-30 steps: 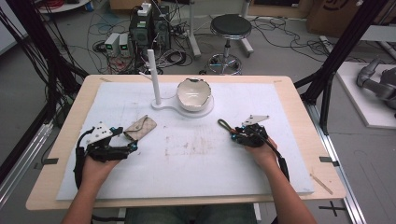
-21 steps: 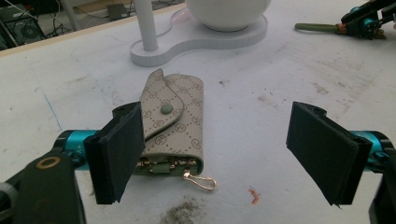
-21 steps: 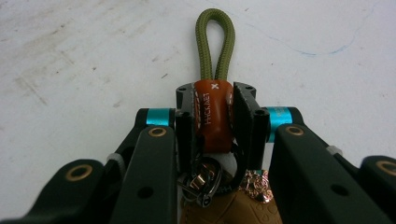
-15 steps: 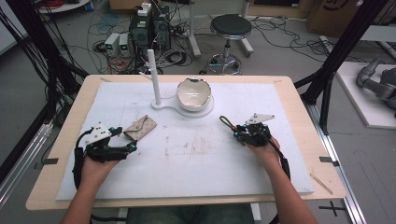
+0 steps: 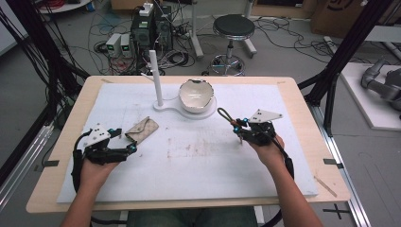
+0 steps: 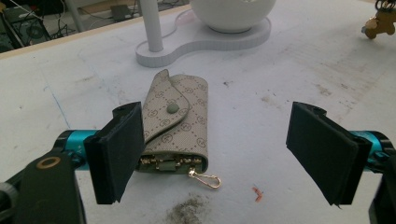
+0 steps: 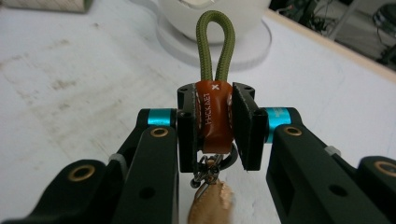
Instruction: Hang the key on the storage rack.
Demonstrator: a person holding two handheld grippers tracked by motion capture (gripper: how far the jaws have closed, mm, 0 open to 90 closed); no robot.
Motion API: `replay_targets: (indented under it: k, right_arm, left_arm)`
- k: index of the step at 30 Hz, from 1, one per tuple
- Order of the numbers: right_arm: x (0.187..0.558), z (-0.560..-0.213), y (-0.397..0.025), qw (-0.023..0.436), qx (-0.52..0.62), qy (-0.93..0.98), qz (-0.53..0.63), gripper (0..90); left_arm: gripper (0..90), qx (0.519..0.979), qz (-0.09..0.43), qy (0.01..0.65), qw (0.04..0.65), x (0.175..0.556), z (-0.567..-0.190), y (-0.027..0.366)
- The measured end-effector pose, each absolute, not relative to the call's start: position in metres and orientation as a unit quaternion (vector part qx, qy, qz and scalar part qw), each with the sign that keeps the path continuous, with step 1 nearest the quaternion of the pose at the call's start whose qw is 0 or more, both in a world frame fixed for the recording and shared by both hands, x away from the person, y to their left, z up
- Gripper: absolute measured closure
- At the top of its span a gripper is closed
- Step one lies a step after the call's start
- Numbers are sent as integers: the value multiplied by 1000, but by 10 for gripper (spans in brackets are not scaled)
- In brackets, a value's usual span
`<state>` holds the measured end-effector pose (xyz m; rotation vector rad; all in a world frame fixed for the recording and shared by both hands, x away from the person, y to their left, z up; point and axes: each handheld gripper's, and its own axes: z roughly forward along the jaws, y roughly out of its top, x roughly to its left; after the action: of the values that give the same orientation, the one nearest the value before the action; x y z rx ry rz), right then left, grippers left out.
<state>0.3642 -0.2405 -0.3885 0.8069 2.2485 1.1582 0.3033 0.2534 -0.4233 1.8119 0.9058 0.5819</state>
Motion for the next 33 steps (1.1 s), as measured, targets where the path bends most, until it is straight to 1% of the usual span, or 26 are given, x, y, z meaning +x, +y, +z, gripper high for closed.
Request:
replay_targets:
  k: [4,5,7,13,14,20,21,27,33]
  right_arm:
    - [362,-370,-231,250,280,815,441,738]
    - [362,-370,-231,250,280,815,441,738]
    - [363,-356,-220,260,261,815,447,738]
    - [367,-337,-199,275,239,815,450,737]
    - [370,-330,-190,275,231,818,450,737]
    - [378,-315,-170,288,213,820,447,738]
    - [382,-308,-162,296,204,819,447,738]
    - [390,-296,-141,301,187,823,444,737]
    - [402,-287,-105,304,160,829,442,737]
  left_arm:
    - [194,746,239,374,496,302,-423,254]
    - [193,746,239,374,496,302,-423,254]
    - [194,746,239,374,496,302,-423,253]
    - [194,745,241,373,498,301,-421,254]
    - [193,745,240,374,497,300,-421,254]
    - [194,745,240,372,498,301,-422,253]
    - [194,746,240,372,498,301,-421,254]
    - [194,744,240,374,499,300,-421,255]
    - [194,742,242,376,499,298,-421,257]
